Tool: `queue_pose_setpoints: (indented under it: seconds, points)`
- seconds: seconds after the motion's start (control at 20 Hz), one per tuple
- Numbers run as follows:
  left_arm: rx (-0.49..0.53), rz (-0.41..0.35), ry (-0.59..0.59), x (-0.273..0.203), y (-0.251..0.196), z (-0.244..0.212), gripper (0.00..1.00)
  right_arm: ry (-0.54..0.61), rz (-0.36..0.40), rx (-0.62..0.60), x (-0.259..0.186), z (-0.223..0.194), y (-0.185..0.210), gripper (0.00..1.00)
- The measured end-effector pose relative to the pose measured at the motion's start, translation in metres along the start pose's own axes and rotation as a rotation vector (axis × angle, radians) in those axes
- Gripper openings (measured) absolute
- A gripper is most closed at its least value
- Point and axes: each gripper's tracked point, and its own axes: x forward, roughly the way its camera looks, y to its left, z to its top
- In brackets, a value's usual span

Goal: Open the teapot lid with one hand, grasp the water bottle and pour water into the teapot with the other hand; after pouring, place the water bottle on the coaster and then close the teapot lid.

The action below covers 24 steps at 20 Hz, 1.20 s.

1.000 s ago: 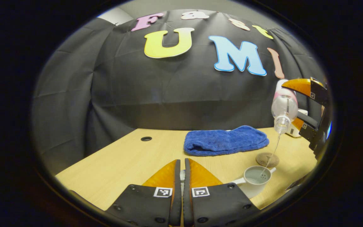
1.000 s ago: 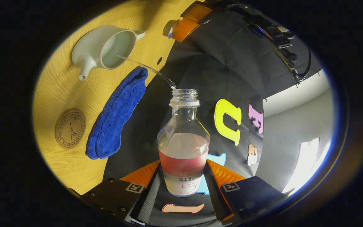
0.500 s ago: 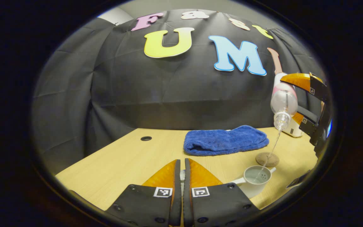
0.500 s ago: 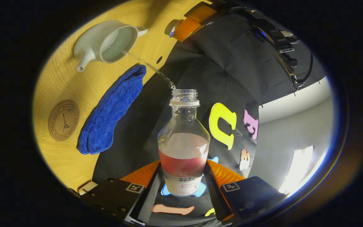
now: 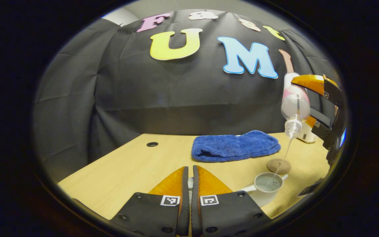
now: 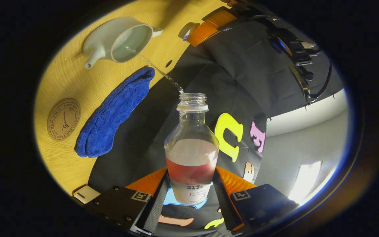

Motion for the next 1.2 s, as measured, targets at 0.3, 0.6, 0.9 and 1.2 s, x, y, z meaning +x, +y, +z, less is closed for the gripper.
queue_pose_setpoints:
  seconds: [0.3,0.6,0.9,1.2]
  points:
    - [0.001,-0.001,0.003,0.0,-0.001,-0.002,0.09,-0.024,-0.022,-0.036,-0.003,0.006,-0.002,0.74]
    - [0.0,-0.002,0.002,0.0,0.0,-0.001,0.09,-0.05,-0.051,-0.091,-0.005,0.014,0.0,0.74]
    - [0.006,0.0,0.002,0.0,-0.001,-0.001,0.08,-0.074,-0.066,-0.114,-0.007,0.021,0.001,0.74]
    - [0.006,-0.001,0.0,0.0,-0.002,-0.001,0.09,-0.099,-0.084,-0.14,-0.008,0.028,-0.001,0.74]
